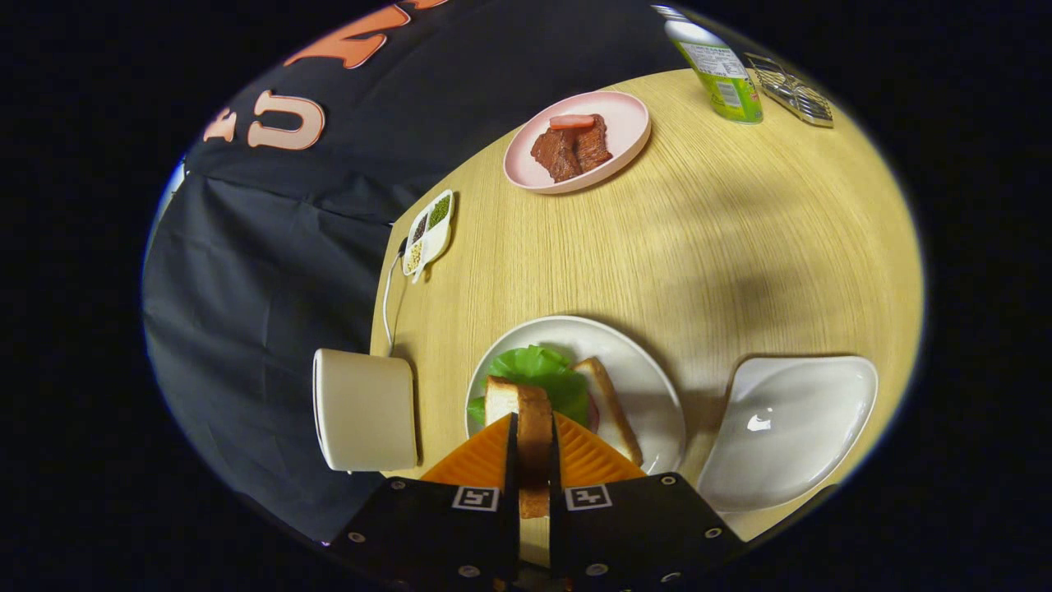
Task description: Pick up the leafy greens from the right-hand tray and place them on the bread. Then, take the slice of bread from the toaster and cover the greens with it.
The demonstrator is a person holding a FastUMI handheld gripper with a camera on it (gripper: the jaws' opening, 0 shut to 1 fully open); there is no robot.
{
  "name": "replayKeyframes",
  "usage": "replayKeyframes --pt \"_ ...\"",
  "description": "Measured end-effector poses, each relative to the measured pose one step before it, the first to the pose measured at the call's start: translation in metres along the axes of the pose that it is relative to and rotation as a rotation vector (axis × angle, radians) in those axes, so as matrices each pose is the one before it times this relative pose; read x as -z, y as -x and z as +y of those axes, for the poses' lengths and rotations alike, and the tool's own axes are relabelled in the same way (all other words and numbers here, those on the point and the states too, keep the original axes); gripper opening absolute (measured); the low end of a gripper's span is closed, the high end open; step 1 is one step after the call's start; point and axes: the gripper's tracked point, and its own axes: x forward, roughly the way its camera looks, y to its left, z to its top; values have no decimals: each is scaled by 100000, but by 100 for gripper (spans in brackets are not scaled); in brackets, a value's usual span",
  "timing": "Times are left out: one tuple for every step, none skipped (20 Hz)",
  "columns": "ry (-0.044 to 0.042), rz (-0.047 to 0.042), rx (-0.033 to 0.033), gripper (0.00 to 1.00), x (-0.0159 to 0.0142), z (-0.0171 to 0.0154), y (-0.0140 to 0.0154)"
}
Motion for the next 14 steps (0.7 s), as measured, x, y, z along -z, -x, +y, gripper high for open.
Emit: replayKeyframes --pt "1365 -716 1581 20 -18 -430 -13" --pt "1491 -301 1493 24 -50 -471 -17" --pt "940 -364 1549 27 -117 -253 49" --pt "1152 -154 858 30 27 -235 101" --pt "822 -320 453 33 -34 -51 479" --pt "1629 -818 1197 34 -54 -230 -38" --pt "1830 -751 2314 41 -26 -593 -3" --pt "1196 -434 2789 44 -26 -686 186" --pt "409 -921 2049 49 -154 -412 317" --pt "154 -2233 419 53 -503 -78 353" --pt "-160 -2387 -163 57 -483 191 450" --pt "388 -2166 -596 59 -559 263 632" --pt "1014 -2658 -274 61 -658 356 570" --pt "1874 -2801 -285 63 -750 440 762"
